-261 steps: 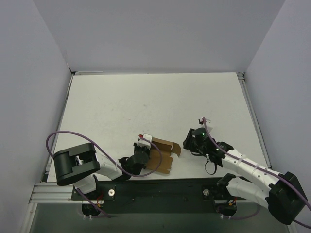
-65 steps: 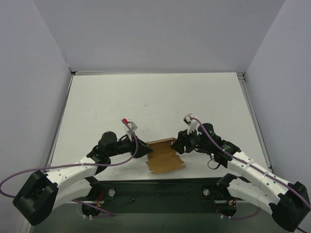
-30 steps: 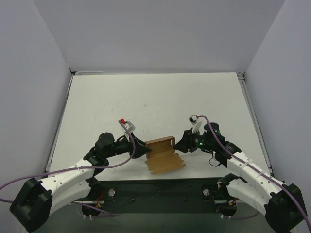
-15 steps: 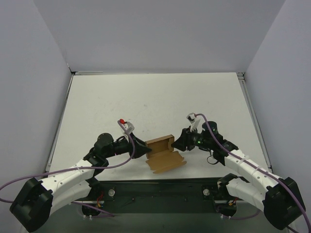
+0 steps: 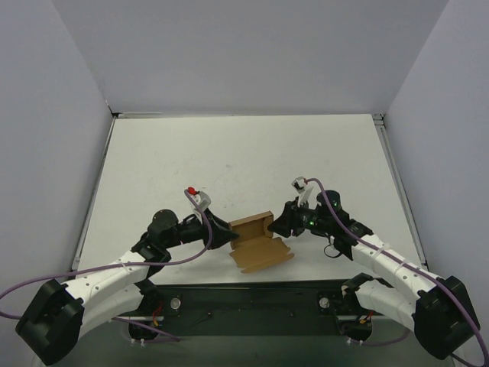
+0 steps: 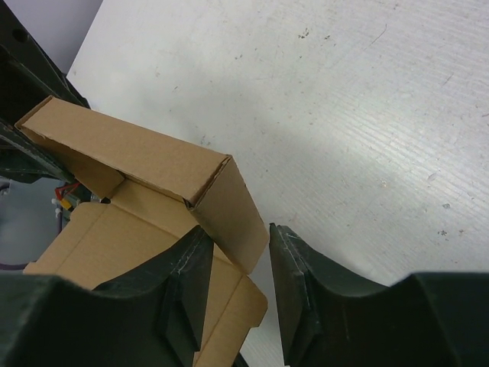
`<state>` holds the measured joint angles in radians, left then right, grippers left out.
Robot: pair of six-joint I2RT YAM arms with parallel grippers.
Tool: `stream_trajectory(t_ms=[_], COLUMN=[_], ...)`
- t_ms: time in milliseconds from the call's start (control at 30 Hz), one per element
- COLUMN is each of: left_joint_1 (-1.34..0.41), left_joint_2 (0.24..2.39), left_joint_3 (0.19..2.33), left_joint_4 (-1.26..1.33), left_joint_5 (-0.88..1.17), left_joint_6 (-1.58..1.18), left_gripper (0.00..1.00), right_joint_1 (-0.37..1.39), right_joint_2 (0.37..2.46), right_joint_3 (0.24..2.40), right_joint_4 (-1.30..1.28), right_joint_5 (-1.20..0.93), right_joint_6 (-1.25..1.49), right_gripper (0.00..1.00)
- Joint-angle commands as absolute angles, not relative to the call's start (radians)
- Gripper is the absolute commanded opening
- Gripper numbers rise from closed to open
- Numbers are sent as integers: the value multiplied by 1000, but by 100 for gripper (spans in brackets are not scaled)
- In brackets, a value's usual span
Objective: Fold the paper box
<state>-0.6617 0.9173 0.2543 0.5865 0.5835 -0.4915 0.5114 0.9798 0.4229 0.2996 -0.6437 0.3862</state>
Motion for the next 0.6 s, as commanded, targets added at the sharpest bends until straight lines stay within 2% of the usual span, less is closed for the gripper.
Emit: stream_trajectory(t_ms=[0,200,400,433,567], left_joint_1=[-675,-676,-678,-678,-678], left_joint_2=[907,907,881,876,854], left_joint_3=[262,265,267,268,282], left_joint_4=[689,686,654,634,565], left_joint_5=[690,690,654,646,595], left_joint_6=[-515,-517,-505,-496,-469], left_gripper=[28,28,28,28,28], right_joint_1=[529,621,640,643,652], right_joint_2=[993,970,940,939,933], right_joint_3=[454,466,463,465,468], right_joint_4=[364,325,293,285,244], right_joint_5=[-598,-430,-341,-327,-273], right_joint_6=[344,307,301,296,287], right_gripper=[35,30,17,12,7])
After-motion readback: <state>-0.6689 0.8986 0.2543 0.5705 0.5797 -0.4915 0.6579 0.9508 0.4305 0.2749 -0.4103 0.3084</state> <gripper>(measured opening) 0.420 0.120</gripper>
